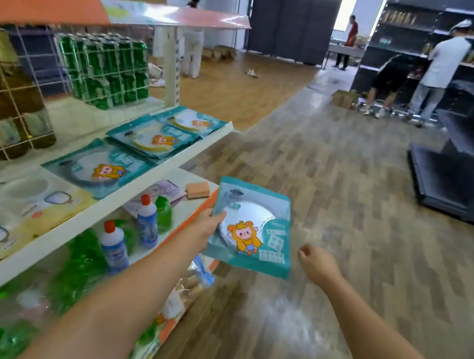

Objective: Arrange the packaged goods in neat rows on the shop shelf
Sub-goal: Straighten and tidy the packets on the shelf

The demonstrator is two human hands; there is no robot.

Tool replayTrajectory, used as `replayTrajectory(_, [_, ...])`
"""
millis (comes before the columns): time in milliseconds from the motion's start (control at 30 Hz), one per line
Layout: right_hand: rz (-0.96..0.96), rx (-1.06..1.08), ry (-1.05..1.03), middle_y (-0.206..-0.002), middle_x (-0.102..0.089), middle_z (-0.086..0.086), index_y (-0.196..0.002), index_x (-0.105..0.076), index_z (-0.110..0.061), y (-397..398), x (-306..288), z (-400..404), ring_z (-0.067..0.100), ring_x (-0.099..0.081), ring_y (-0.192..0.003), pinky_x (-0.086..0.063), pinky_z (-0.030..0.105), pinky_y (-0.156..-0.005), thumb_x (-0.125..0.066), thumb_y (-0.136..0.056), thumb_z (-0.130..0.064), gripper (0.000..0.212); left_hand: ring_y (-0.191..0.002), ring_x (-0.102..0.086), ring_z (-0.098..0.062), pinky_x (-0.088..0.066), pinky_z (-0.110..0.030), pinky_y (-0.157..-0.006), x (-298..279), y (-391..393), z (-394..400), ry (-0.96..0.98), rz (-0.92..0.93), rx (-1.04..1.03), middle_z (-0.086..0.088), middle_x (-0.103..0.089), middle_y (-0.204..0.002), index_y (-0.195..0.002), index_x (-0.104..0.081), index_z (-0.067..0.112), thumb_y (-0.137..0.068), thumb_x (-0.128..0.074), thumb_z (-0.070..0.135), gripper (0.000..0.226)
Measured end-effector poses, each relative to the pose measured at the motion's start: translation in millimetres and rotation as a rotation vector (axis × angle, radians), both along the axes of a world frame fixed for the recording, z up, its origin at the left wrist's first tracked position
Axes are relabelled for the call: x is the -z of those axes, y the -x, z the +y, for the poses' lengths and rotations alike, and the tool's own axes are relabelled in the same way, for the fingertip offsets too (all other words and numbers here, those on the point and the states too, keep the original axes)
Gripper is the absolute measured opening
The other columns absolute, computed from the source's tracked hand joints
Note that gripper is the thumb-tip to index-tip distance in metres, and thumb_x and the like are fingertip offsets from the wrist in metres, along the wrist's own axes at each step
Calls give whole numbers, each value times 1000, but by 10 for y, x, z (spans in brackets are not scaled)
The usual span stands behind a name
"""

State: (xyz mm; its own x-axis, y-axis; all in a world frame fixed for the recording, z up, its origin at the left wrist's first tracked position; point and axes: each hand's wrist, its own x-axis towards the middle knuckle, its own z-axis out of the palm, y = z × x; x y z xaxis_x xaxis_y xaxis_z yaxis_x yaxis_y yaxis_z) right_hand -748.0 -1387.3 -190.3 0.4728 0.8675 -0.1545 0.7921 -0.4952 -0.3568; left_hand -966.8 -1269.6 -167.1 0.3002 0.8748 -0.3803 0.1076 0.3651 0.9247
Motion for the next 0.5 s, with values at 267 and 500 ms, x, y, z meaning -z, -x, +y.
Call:
replayTrajectory(267, [34, -70, -26, -92, -67, 19, -63, -48, -10, -18, -37, 825, 32, -63, -89, -36, 29, -63, -44, -92, -18, 30, -114, -52, -26, -40, -36, -85, -166, 29, 630, -17, 29, -92, -5, -55, -121, -132, -49, 5, -100, -47, 21, 35])
replayTrajectory(500, [169, -13, -76, -99, -66, 18, -70, -54, -13, -4, -210, 1580, 31, -62, -97, -38, 28, -67, -44, -97, -26, 31, -89, -54, -21, -42, -32, -76, -337, 132, 1259, -23, 38, -141, -11, -60, -110, -129, -51, 4, -99, -49, 26, 38])
